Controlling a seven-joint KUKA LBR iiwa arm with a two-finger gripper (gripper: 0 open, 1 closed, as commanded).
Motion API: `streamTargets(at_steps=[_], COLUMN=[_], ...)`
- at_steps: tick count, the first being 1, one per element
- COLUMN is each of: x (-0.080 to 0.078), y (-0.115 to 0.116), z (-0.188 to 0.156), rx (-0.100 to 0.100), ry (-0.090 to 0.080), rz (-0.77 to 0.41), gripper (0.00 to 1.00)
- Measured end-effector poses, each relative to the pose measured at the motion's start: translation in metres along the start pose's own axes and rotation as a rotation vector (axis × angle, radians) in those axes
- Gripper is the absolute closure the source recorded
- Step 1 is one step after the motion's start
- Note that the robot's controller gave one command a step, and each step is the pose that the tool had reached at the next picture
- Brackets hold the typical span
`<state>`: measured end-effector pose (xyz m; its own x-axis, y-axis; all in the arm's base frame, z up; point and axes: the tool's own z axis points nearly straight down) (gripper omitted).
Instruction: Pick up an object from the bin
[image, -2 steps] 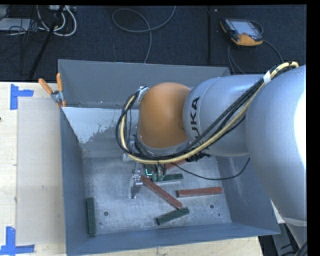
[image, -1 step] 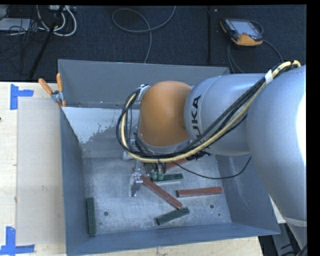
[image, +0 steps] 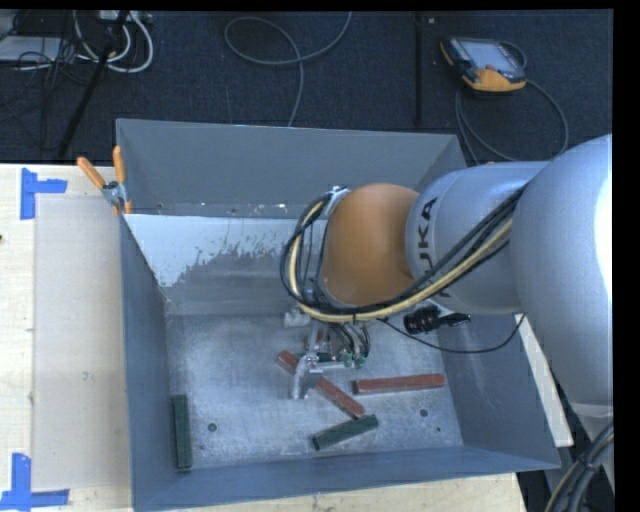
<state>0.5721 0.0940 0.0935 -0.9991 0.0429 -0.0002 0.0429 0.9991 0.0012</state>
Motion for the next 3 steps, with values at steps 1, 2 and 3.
streamTargets(at_steps=[1, 2, 3], x=[0.008, 0.000, -0.017], y=[-0.038, -0.061, -0.083], z=[-0.009, -0.010, 0.006], rx=[0.002, 0.002, 0.000], ry=[0.003, 0.000, -0.008], rz=[0.295, 0.386, 0.138], gripper=[0.00, 0.00, 0.00])
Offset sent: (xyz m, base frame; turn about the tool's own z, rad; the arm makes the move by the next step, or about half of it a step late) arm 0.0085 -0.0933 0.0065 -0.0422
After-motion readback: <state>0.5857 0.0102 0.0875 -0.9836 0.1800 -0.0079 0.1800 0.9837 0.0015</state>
